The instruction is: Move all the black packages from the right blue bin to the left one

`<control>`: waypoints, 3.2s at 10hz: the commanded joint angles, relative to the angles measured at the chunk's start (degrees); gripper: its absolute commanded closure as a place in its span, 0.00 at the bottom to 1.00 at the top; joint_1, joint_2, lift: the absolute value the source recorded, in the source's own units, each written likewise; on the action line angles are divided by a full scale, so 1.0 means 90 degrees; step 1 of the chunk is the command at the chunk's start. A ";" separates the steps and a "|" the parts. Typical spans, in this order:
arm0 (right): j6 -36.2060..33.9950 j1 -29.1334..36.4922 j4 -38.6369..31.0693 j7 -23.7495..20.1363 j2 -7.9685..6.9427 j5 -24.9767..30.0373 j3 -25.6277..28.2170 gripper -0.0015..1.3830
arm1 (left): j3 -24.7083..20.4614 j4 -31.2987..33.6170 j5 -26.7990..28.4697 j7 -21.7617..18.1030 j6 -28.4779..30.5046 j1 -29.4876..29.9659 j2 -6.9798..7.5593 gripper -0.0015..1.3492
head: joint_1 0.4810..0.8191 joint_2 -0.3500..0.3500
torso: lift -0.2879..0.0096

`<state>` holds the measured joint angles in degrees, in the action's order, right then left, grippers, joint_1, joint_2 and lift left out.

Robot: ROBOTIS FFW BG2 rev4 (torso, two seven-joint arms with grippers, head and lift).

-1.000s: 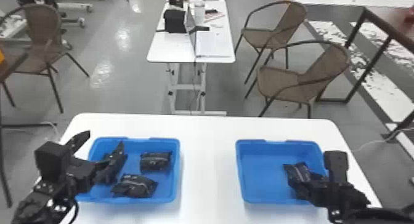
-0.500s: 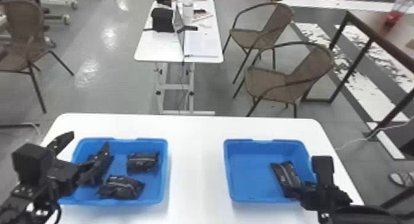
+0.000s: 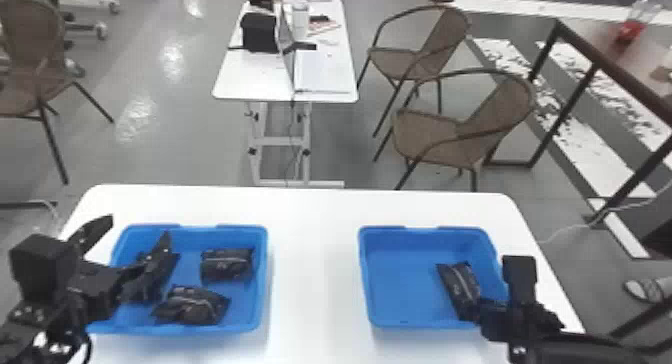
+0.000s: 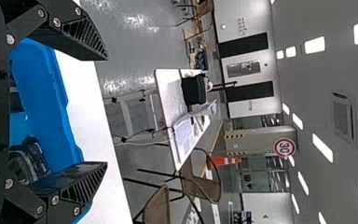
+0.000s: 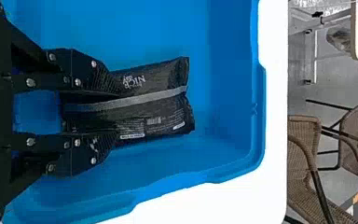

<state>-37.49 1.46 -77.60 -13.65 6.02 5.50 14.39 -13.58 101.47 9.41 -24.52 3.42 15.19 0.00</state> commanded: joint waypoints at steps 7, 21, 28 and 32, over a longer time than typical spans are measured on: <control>0.0787 0.0736 -0.1563 0.0521 -0.0240 -0.1070 -0.0066 0.93 | -0.0024 -0.0005 -0.0098 0.0000 -0.0058 0.0021 -0.0017 0.18 | 0.63 0.37 | 0.97; 0.1148 -0.1725 -0.1416 -0.0885 0.0249 -0.2838 -0.4216 0.93 | 0.1050 -0.0229 -0.5235 0.0400 0.1915 -0.1102 0.0068 0.18 | 0.63 0.74 | 0.97; 0.1148 -0.2008 -0.1250 -0.0885 0.0366 -0.3326 -0.4792 0.93 | 0.1108 -0.0317 -0.4864 0.0459 0.1622 -0.1151 0.0078 0.85 | 0.63 0.81 | 0.97; 0.1148 -0.1988 -0.1211 -0.0885 0.0356 -0.3336 -0.4783 0.93 | 0.1128 -0.0327 -0.5059 0.0459 0.1368 -0.1053 0.0029 0.90 | 0.63 0.82 | 0.97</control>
<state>-27.16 -16.45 -88.55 -21.62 9.28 -24.48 -28.72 -3.49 98.54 -36.06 -20.38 16.09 5.70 0.26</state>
